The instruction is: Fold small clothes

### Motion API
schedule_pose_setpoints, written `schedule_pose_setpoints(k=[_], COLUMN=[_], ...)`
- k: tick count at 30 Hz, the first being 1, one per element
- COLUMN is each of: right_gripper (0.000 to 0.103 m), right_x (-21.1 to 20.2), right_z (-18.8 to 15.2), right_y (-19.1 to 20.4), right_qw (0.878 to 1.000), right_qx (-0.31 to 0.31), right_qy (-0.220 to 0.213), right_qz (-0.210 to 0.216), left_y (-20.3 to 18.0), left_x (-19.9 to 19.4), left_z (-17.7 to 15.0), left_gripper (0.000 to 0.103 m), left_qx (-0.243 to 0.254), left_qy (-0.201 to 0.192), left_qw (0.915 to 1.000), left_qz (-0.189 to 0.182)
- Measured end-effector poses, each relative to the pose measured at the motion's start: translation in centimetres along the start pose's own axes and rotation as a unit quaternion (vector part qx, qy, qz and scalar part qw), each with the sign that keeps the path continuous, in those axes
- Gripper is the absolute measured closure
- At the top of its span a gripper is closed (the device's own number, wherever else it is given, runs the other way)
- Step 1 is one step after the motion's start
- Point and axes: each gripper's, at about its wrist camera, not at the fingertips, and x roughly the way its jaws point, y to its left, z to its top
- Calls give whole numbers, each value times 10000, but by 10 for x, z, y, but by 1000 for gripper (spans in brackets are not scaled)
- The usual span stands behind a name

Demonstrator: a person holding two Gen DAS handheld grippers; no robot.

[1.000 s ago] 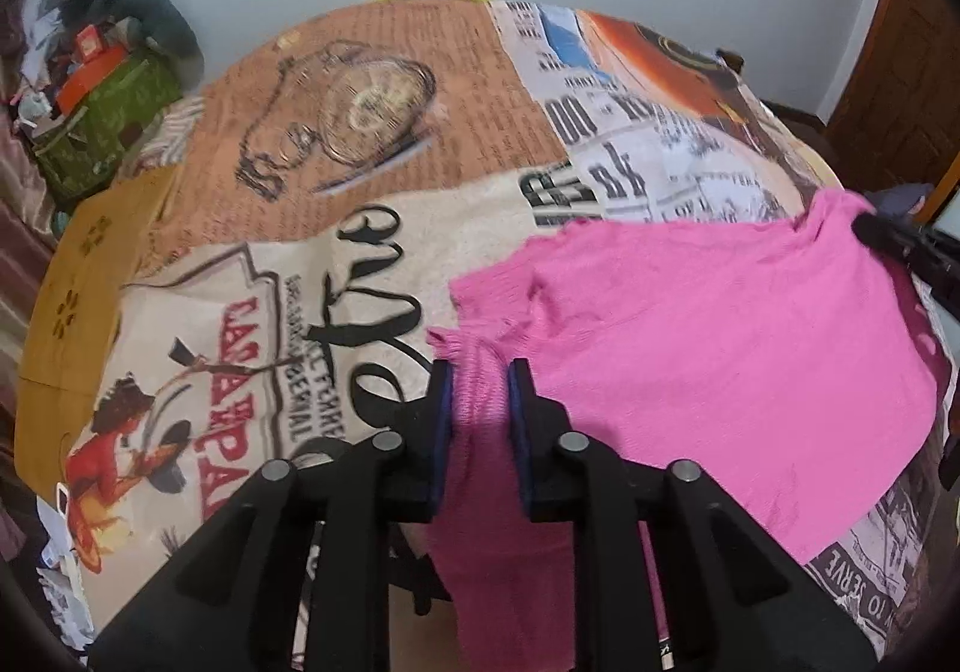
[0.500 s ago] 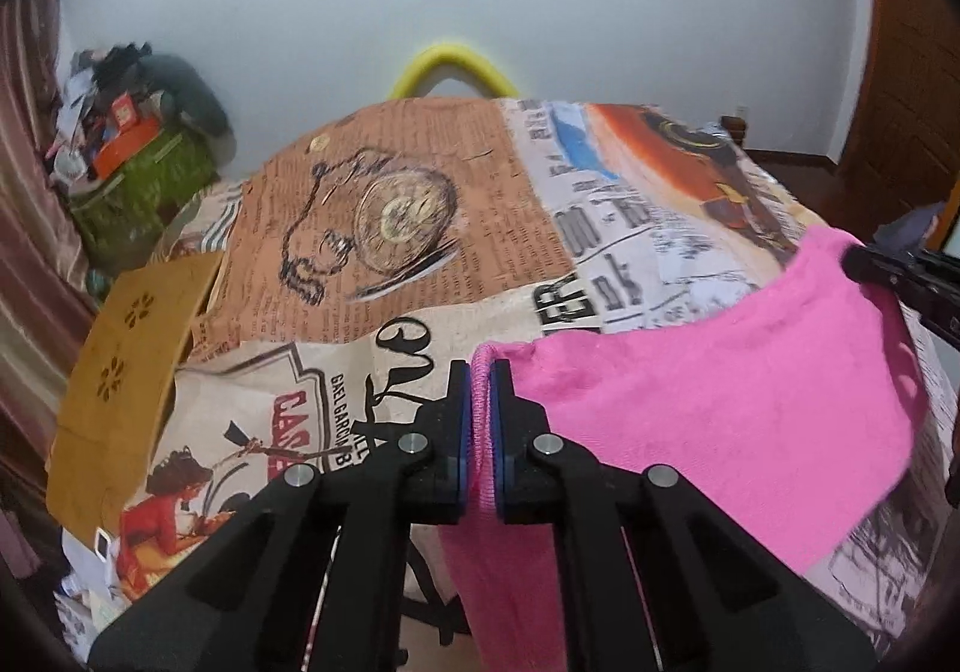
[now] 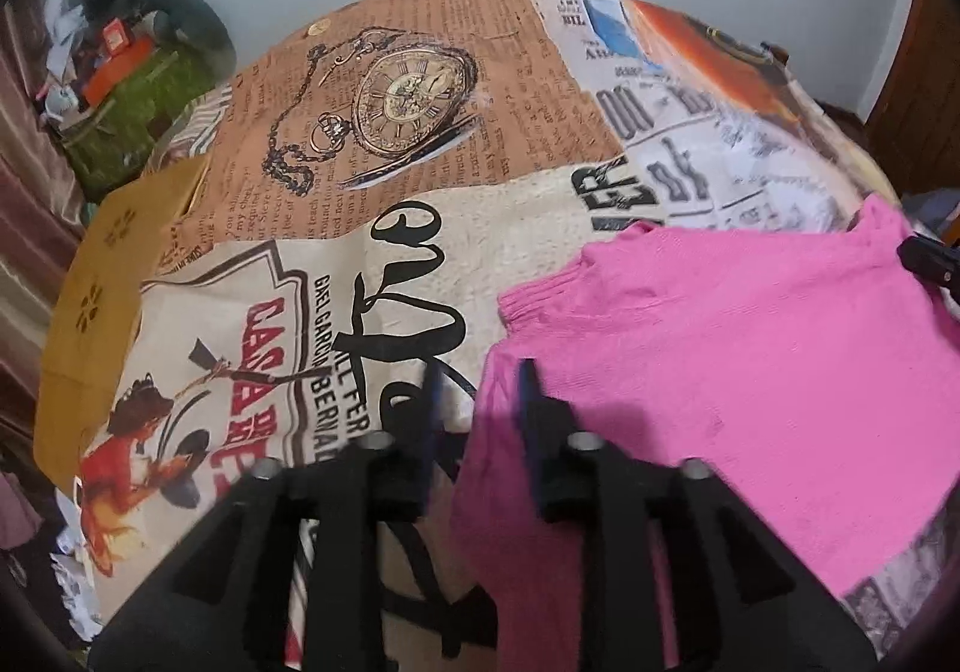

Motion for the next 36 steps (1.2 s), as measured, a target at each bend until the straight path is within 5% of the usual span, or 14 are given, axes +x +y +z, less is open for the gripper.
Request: schedule_pose_setpoints(k=[3, 7, 12, 18, 23, 36], right_gripper=[92, 70, 70, 70, 64, 57], right_x=[-21, -49, -55, -27, -39, -63], right_z=[5, 7, -9, -43, -53, -51], right_y=[5, 19, 48, 65, 51, 6], right_qw=[9998, 9980, 9961, 9965, 9968, 9997], right_qx=[38, 1, -234, -627, -753, 152], right_qy=[-196, -516, -399, 123, 2, -24], right_qz=[44, 367, 755, 543, 269, 203], left_y=[5, 0, -26, -48, -29, 42], left_x=[-22, -43, -49, -31, -36, -46], left_z=[-1, -7, -28, -53, -56, -52], left_gripper=[55, 53, 48, 39, 37, 37], left_qx=[-143, -185, 18, 593, 526, -642], left_qy=[-207, -256, -30, 41, -45, 160], left_qw=[9995, 9979, 9947, 9975, 9984, 9954], left_qz=[-177, -563, -1027, -379, -220, -698])
